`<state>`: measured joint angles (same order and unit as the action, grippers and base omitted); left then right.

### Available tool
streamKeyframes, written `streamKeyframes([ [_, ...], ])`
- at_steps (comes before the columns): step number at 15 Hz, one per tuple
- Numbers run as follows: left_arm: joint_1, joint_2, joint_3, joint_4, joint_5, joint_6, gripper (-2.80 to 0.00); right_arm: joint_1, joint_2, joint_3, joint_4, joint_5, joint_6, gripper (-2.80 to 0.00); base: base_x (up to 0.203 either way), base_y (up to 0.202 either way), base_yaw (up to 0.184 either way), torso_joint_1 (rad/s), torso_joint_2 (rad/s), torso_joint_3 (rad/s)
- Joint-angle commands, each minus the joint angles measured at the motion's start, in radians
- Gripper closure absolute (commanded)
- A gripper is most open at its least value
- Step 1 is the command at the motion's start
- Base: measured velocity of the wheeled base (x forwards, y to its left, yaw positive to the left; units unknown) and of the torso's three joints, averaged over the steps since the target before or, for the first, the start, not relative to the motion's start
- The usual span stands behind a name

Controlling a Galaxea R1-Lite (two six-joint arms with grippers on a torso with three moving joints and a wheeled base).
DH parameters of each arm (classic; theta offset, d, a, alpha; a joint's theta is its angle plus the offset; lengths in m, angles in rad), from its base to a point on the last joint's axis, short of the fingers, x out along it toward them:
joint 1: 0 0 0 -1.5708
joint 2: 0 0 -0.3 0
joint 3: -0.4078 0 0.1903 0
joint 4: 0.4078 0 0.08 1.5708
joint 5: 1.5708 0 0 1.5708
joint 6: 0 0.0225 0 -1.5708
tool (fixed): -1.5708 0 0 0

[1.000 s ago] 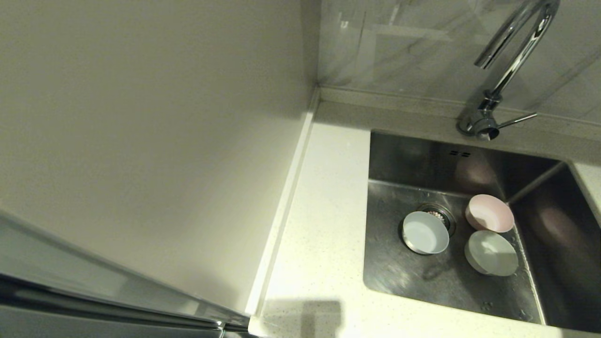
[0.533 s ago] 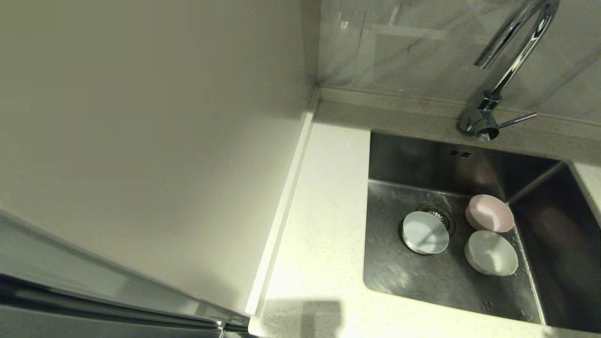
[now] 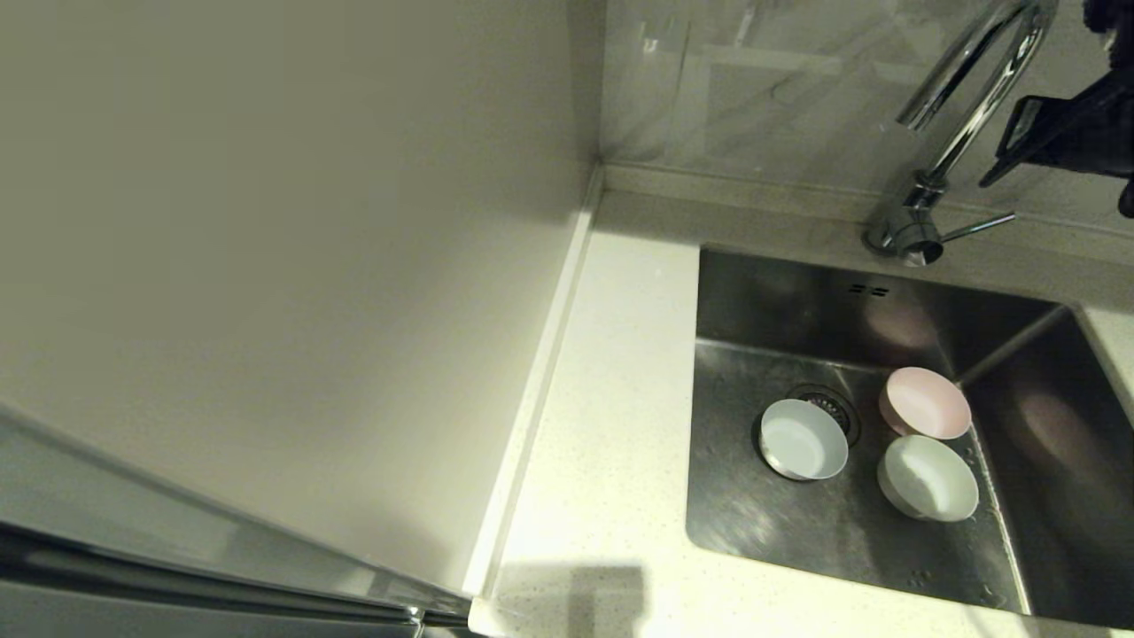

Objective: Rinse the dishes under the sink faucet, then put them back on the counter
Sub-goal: Turn on the faucet

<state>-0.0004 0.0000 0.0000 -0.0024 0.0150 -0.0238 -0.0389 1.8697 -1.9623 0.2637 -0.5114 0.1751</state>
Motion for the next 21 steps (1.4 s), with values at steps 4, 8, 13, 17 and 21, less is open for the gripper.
streamKeyframes([
  [4, 0.0, -0.003, 0.0, -0.001, 0.0, -0.001, 0.0, -0.008, 0.112, -0.01, -0.043, -0.039, -0.02, 0.0, 0.0, 0.0, 0.0, 0.0, 0.0, 0.0],
  [8, 0.0, -0.004, 0.0, -0.001, 0.0, -0.001, 0.0, -0.02, 0.141, -0.013, -0.046, -0.044, -0.029, 0.0, 0.0, 0.0, 0.0, 0.0, 0.0, 0.0],
  [13, 0.0, -0.003, 0.0, -0.001, 0.0, -0.001, 0.0, -0.024, 0.152, -0.013, -0.077, -0.044, -0.057, 0.0, 0.0, 0.0, 0.0, 0.0, 0.0, 0.0],
  [17, 0.0, -0.003, 0.0, -0.001, 0.0, -0.001, 0.0, -0.032, 0.147, -0.009, -0.075, -0.064, -0.09, 0.0, 0.0, 0.0, 0.0, 0.0, 0.0, 0.0],
  [21, 0.0, -0.003, 0.0, -0.001, 0.0, -0.001, 0.0, -0.061, 0.12, 0.043, -0.065, -0.073, -0.152, 0.0, 0.0, 0.0, 0.0, 0.0, 0.0, 0.0],
])
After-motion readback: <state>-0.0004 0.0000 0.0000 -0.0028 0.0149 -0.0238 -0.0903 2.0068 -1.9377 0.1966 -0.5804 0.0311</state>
